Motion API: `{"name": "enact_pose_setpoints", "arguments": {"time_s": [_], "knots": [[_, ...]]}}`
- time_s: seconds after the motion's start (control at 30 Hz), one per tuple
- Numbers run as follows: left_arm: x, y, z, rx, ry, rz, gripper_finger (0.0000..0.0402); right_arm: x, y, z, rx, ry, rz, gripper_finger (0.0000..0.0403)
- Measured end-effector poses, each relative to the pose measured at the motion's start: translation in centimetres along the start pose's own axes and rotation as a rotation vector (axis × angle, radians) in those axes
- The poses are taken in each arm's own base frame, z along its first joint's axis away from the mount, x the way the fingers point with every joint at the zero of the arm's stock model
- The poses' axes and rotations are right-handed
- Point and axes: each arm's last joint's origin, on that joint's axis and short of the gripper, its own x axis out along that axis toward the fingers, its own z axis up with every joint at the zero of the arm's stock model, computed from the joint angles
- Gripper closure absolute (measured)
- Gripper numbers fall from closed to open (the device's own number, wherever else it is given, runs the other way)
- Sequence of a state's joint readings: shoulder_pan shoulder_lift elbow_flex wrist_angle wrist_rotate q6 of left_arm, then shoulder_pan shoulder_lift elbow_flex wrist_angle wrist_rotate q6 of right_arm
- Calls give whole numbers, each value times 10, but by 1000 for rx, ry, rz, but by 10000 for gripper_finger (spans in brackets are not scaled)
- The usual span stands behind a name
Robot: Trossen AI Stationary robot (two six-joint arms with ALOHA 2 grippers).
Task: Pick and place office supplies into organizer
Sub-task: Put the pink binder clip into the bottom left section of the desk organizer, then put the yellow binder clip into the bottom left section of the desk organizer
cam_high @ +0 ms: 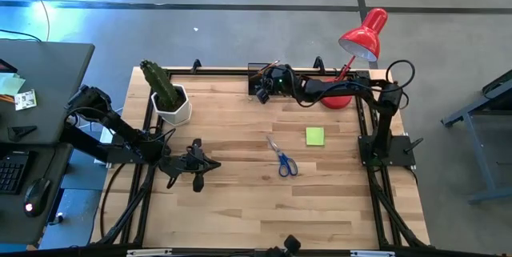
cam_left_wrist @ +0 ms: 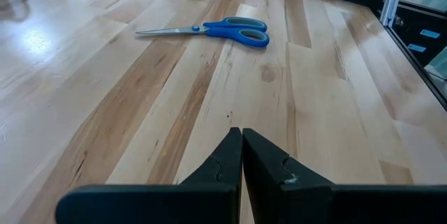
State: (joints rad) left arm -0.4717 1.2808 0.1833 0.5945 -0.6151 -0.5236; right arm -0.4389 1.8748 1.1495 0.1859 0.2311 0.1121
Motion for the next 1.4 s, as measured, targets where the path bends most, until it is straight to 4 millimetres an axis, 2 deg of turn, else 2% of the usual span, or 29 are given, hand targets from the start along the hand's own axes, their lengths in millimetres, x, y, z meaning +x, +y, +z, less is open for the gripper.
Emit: {"name": "enact_pose_setpoints", "arguments": {"time_s": [0.33,0.5,0.67,0.73,1.07,1.4], "knots": [[0,0,0,2,0,0,399,0,0,1,11,-12,1,271],[0,0,0,2,-1,1,399,0,11,0,-6,-18,166,254],[0,0,0,2,-11,17,399,9,23,-6,104,20,228,264],[0,1,1,1,-14,22,399,13,25,-3,129,47,244,270],[0,1,1,11,-19,28,399,31,43,15,89,233,273,286],[0,1,1,12,-16,23,399,59,52,-6,105,410,230,284]]}}
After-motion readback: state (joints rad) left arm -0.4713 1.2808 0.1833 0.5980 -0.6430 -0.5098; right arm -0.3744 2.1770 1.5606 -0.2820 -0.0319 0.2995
